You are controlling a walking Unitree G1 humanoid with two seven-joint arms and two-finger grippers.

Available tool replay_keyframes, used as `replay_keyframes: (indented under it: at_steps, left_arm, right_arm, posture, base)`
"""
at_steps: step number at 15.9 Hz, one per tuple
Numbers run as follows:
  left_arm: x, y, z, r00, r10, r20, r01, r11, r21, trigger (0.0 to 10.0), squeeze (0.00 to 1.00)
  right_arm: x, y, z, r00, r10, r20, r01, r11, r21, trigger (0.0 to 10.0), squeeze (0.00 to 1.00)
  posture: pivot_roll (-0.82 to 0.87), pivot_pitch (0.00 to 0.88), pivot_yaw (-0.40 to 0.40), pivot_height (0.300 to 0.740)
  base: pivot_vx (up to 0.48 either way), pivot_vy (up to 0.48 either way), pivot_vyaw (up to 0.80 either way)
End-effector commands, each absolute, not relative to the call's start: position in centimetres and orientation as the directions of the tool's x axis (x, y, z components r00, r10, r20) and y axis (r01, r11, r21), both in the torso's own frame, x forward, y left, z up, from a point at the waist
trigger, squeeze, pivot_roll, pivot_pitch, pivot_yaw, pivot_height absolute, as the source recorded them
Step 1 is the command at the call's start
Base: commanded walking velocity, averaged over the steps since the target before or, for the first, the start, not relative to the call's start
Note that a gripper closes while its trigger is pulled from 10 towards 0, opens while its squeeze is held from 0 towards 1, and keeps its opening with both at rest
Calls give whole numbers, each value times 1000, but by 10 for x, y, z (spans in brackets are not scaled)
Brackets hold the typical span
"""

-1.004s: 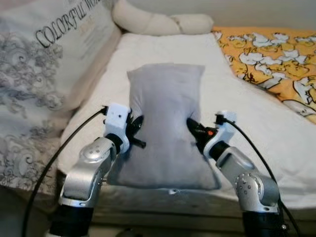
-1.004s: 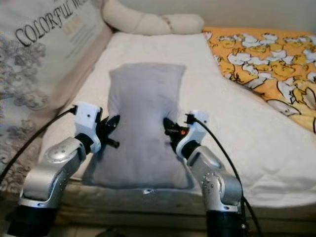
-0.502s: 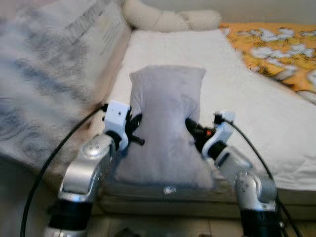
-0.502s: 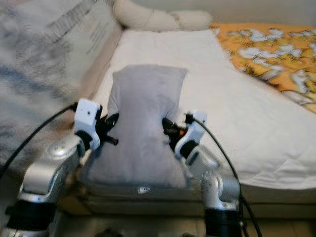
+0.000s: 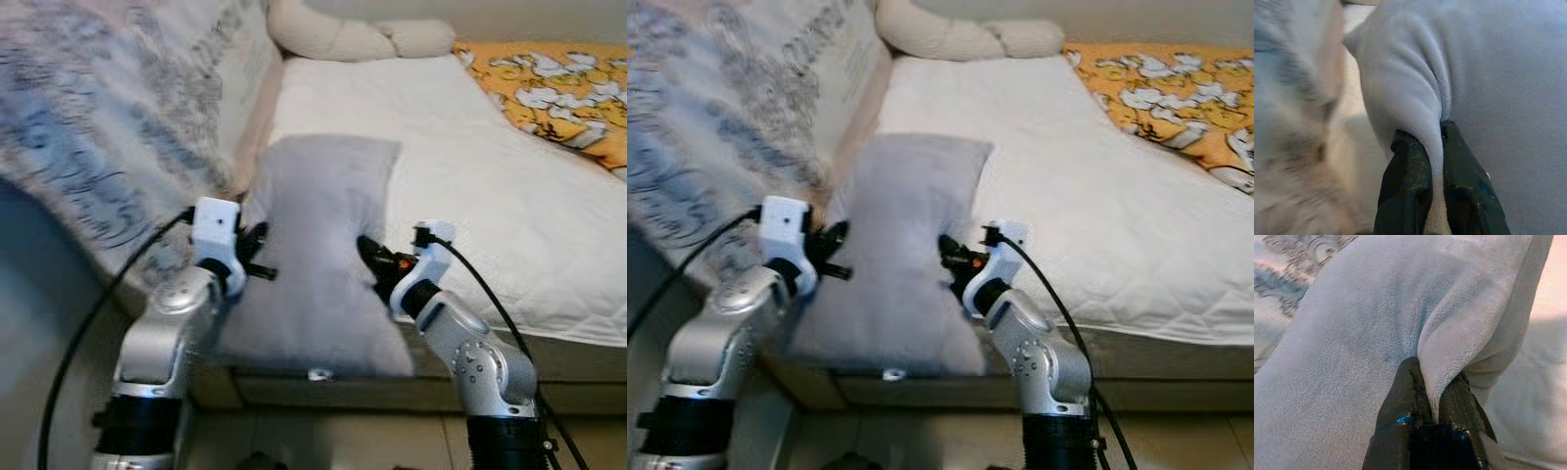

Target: Clean up the room

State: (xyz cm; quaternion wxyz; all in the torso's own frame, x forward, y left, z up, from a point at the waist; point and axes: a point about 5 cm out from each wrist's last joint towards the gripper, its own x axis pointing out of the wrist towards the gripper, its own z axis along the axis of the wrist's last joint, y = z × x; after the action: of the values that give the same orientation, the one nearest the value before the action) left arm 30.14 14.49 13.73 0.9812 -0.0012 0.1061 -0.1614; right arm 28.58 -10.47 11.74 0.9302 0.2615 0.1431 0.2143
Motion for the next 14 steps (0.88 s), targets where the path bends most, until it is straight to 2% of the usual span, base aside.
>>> replay_keyframes:
  at_steps: [1,6,14]
  left_arm:
    - [304,138,145,921,-351,-169,357,934,3,10000,0]
    - [304,138,148,914,-373,-160,378,926,0,10000,0]
    - [303,137,142,906,-377,-194,390,920,31,10000,0]
  right_arm:
    - [289,-105,130,873,478,-99,-355,761,543,10000,0]
    - [290,-103,129,872,479,-100,-359,766,533,10000,0]
    - [288,-102,127,869,482,-109,-363,772,522,10000,0]
  posture:
    - [-59,0,50,740]
    - [-61,0,58,740]
    - [-63,0,56,740]
  base:
    - [0,0,0]
    - [0,0,0]
    - [272,0,0]
